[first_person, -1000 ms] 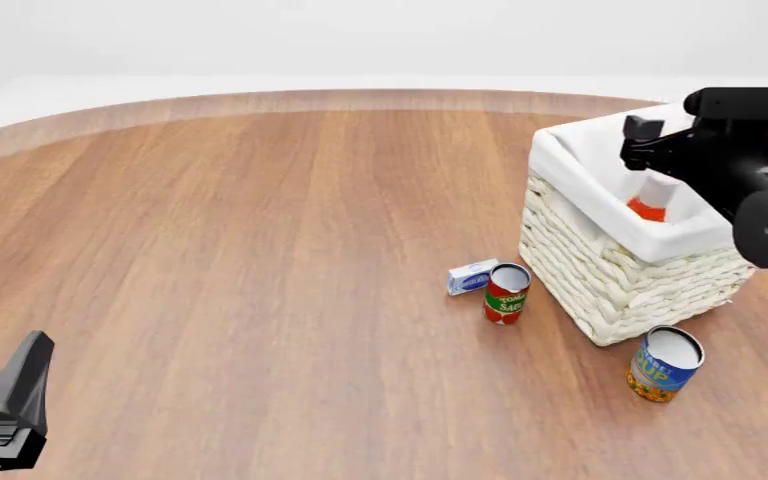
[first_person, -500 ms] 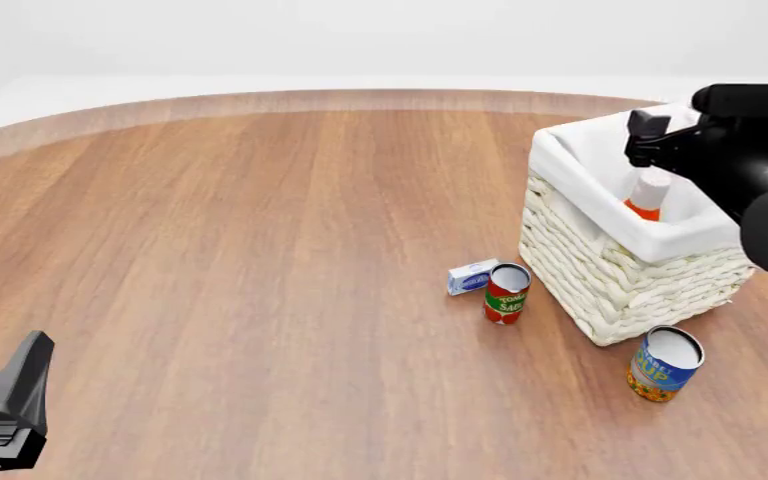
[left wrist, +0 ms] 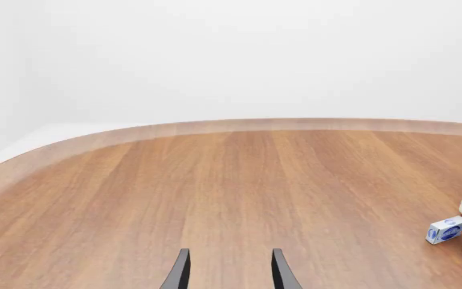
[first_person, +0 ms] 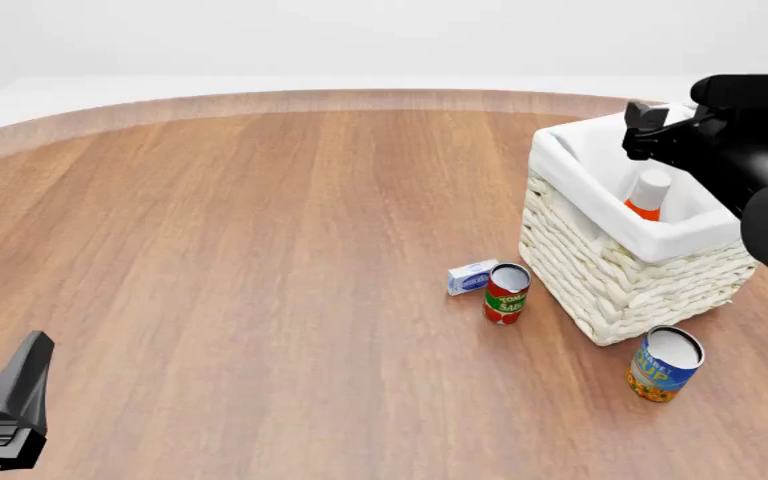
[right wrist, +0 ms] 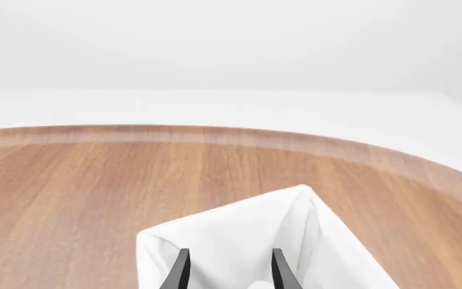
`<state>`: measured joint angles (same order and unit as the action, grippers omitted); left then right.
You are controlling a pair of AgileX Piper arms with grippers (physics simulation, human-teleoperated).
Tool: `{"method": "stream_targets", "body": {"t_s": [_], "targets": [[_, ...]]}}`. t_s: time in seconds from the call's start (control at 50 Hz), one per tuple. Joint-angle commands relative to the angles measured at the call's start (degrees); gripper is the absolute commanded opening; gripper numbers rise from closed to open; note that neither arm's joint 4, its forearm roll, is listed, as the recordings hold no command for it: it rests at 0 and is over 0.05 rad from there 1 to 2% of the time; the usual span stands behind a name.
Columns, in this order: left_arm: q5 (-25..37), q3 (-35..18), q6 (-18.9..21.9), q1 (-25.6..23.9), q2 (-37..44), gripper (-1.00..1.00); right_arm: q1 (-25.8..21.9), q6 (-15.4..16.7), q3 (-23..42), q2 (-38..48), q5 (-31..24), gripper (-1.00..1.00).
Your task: Pick up the ketchup, and put it in the basket.
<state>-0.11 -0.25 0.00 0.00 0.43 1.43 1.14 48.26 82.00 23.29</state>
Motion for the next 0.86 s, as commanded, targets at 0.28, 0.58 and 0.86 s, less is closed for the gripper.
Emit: {"method": "stream_targets", "body": {"t_s": [0.28, 0.58, 0.86], "targets": [[0.0, 0.0, 0.0, 0.0, 0.0, 1.0, -0.6, 0.1, 0.0, -1.0, -0.1, 1.0], [0.0, 0.0, 0.0, 0.0, 0.0, 1.0, -3.6, -0.8, -0.2, -2.3, 0.1, 1.0], [0.0, 0.0, 0.0, 0.0, 0.0, 1.0, -3.9, -0.8, -0.7, -3.2, 0.3, 1.0]]}}
